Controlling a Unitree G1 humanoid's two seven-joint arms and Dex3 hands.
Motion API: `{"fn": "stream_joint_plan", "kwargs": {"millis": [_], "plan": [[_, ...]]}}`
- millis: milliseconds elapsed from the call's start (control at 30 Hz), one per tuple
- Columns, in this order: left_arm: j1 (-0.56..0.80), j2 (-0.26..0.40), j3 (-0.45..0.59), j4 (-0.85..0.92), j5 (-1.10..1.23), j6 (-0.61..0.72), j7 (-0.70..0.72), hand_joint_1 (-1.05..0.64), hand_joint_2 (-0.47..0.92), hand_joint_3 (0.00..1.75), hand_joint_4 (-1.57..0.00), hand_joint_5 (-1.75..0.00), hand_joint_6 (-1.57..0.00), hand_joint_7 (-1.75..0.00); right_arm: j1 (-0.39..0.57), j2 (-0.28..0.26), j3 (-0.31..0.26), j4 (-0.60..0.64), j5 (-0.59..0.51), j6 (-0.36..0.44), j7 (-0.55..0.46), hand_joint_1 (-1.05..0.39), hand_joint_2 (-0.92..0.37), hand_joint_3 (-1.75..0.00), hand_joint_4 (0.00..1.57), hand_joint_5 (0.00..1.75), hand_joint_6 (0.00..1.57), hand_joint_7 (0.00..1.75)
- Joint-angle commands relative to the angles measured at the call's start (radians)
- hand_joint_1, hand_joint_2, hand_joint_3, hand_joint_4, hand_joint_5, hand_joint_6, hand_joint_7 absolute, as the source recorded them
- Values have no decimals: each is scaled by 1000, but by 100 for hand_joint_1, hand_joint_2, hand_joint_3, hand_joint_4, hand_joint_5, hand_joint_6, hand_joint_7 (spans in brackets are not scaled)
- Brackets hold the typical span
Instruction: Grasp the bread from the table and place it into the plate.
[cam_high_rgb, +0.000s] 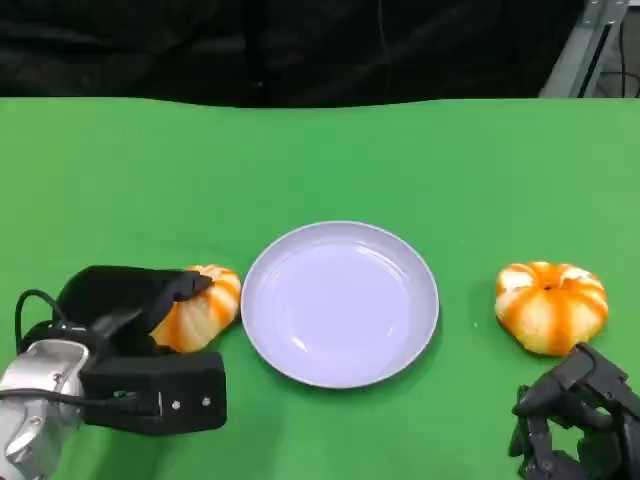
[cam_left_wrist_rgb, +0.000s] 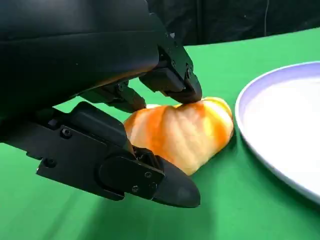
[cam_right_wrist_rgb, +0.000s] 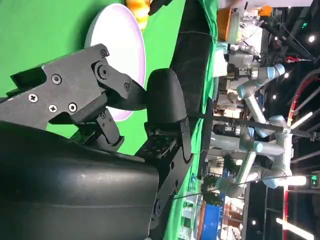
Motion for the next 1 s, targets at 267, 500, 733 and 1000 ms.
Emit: {"fn": "stream_joint_plan", "kwargs": {"millis": [267, 500, 733, 1000], "plan": [[-34, -14, -15, 120, -22, -46, 80, -82, 92, 9, -60, -1, -59, -1, 4, -6, -12, -8, 1, -10, -9, -9, -65, -96, 88, 175, 73, 162], [-45, -24, -24, 167, -32, -84, 123, -74, 92, 7, -64, -2, -61, -2, 10, -8, -8, -15, 20, -1, 3, -8, -65, -98, 87, 175, 72, 162], [-54, -29, -41, 202, -31, -102, 160, -66, 92, 6, -67, -3, -64, -2, 13, -9, -10, -16, 16, 0, 3, -9, -64, -98, 87, 175, 72, 161], [-58, -30, -56, 231, -34, -129, 207, -47, 92, 3, -73, -3, -70, -2, 10, -11, -9, -11, 25, -7, 11, -9, -64, -99, 88, 175, 72, 161]]}}
